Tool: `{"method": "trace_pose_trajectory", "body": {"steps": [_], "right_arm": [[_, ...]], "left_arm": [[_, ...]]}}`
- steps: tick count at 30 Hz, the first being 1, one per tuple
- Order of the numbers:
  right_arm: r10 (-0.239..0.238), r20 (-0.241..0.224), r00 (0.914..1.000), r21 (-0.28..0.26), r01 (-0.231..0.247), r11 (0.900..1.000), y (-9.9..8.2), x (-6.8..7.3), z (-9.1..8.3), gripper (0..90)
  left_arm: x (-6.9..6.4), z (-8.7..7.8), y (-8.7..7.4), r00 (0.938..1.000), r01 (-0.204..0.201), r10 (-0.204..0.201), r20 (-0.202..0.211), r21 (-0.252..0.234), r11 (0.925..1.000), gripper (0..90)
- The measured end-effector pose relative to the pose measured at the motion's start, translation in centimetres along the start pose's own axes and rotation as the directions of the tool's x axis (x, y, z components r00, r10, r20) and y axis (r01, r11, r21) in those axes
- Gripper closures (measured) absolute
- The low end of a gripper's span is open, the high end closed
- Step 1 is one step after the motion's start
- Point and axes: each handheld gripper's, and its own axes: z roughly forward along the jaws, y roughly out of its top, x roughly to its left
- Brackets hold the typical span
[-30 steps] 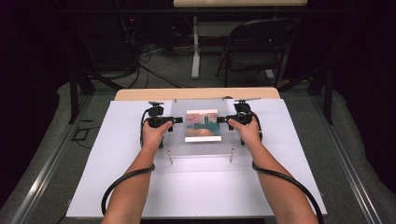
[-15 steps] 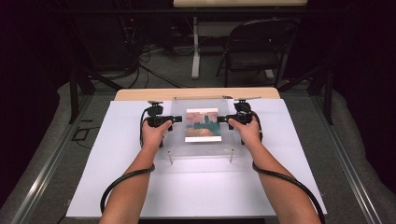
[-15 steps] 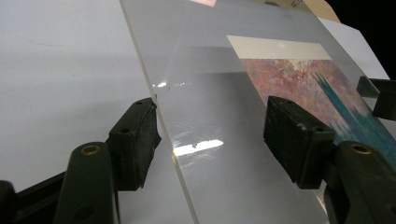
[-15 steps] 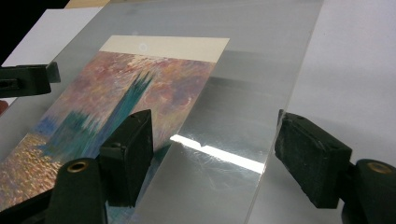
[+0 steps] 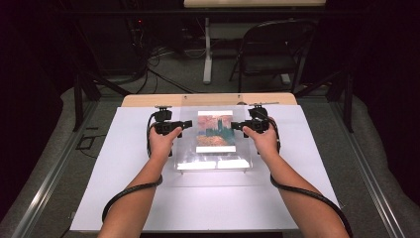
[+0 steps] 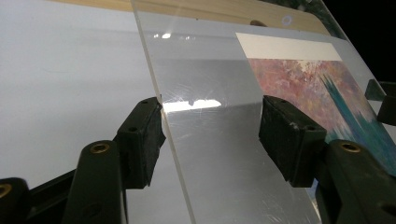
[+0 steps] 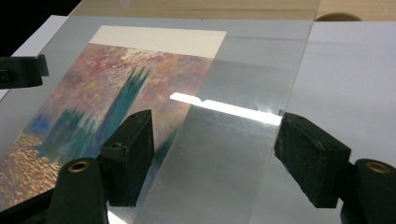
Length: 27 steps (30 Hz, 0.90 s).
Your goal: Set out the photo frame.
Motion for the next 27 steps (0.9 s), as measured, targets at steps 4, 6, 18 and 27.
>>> {"method": "trace_pose_trajectory", "body": {"steps": [4, 6, 18, 27], "right_arm": [[-0.018, 0.014, 0.9998, -0.021, 0.018, 0.9996, 0.1, 0.5, -0.7, 29.0], [-0.024, 0.021, 0.9995, -0.031, 0.024, 0.9992, 0.1, 0.8, -1.0, 29.7], [-0.067, 0.062, 0.9958, -0.076, 0.072, 0.9945, 0.1, 2.5, -3.1, 31.0], [-0.096, 0.082, 0.992, -0.096, 0.104, 0.99, -0.1, 3.5, -4.4, 32.5]], "left_arm": [[-0.5, -0.8, 0.0, 0.9999, -0.011, 0.011, -0.005, -0.018, 0.9998, 41.6], [-0.7, -1.2, 0.0, 0.9998, -0.018, 0.018, -0.007, -0.026, 0.9995, 42.3], [-2.4, -3.4, 0.0, 0.9977, -0.059, 0.056, -0.039, -0.06, 0.9965, 44.6], [-3.1, -4.9, -0.2, 0.9962, -0.081, 0.078, -0.039, -0.08, 0.9935, 48.2]]}}
